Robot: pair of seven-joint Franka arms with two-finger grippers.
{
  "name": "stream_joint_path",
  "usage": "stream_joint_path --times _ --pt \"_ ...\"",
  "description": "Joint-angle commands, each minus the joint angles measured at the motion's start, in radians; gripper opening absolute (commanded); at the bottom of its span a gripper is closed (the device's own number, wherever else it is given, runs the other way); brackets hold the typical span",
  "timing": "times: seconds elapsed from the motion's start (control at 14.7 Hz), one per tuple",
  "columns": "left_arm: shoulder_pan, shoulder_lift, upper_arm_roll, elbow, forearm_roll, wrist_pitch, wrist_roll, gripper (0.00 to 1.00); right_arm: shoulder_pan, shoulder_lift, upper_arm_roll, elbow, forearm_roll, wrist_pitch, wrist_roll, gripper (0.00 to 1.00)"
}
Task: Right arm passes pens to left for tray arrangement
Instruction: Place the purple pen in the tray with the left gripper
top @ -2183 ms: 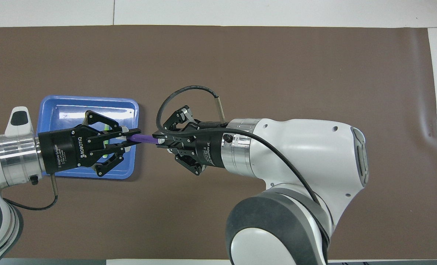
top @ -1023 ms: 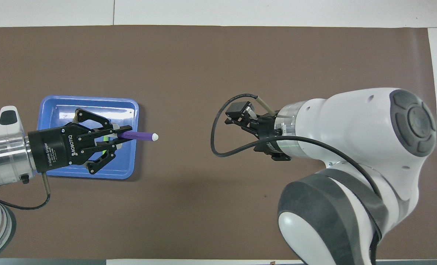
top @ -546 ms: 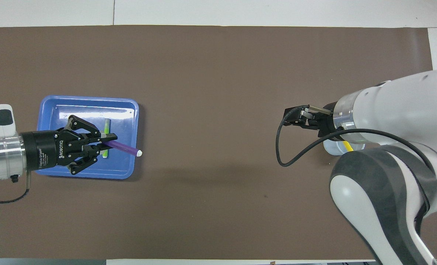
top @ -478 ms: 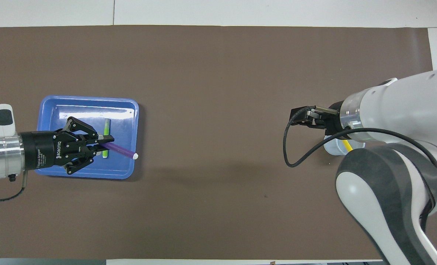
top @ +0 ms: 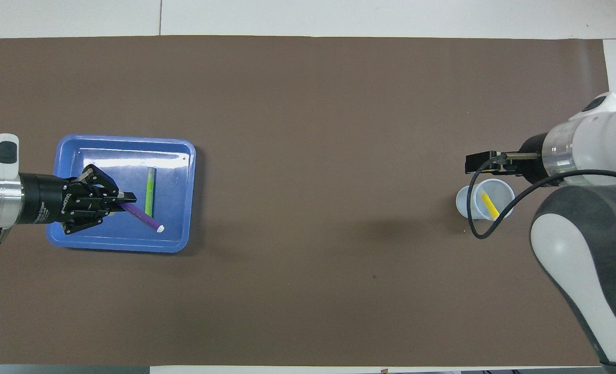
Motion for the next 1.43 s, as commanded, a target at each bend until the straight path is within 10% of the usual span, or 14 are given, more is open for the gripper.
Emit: stream_joint_path --times 0.0,0.61,1.36 --pt "0.006 0.118 -0.004 0.092 0.179 -0.035 0.126 0.0 -0.003 -0.007 0.002 -0.069 -0.047 0.037 -0.017 0.96" --pt "-0.062 0.352 -0.012 0.189 0.457 -0.015 0.169 0.0 -0.008 0.027 -0.029 -0.238 -0.049 0.198 -0.022 0.71" --pt "-0.052 0.361 -0.012 0.123 0.471 0.048 0.177 0.0 -0.008 0.025 -0.041 -0.305 -0.049 0.255 -0.017 0.44"
